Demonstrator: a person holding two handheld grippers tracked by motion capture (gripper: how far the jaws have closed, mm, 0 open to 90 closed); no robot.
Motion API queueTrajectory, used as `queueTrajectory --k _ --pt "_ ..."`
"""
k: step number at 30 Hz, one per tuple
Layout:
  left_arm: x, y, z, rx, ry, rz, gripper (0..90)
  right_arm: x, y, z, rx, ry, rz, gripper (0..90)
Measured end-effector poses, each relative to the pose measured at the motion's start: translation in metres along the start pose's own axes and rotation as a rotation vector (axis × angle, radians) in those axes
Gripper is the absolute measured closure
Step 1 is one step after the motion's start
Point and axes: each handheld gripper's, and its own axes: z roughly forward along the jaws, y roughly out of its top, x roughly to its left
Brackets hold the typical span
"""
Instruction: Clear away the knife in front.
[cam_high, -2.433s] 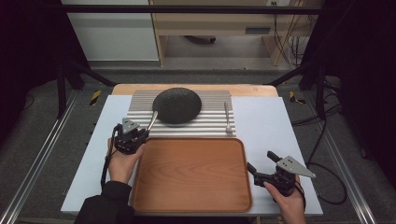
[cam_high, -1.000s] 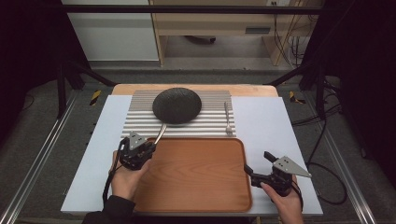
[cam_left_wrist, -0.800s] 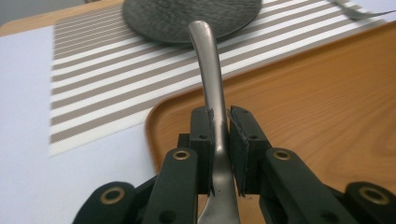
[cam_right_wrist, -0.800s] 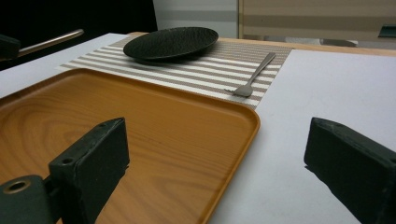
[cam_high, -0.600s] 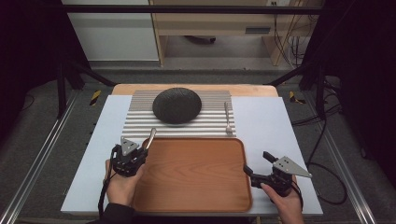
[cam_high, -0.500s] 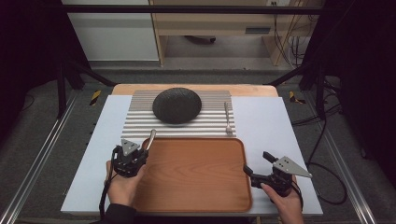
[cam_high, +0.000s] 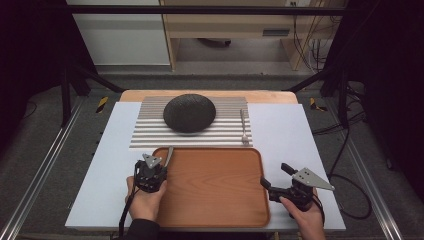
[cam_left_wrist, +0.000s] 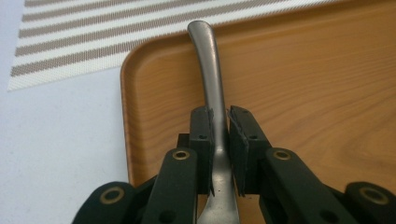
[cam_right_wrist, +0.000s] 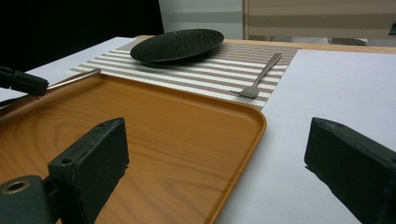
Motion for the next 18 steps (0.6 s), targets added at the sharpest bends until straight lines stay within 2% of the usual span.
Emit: queueTrajectory --k 8,11,18 --pt "0.0018 -0.0029 0.0042 0.016 0.002 -0.027 79.9 -0.0014 -0.0003 -0.0001 0.000 -0.002 0.008 6.3" --pt "0.0019 -0.0036 0.0044 0.017 0.005 -0.021 79.9 0.0005 -0.0004 0.0009 0.004 0.001 0.000 6.3" --pt "0.0074 -0.0084 0.0033 0.015 0.012 -0.064 79.8 -0.0002 -0.0005 0.0004 0.005 0.000 -0.001 6.3"
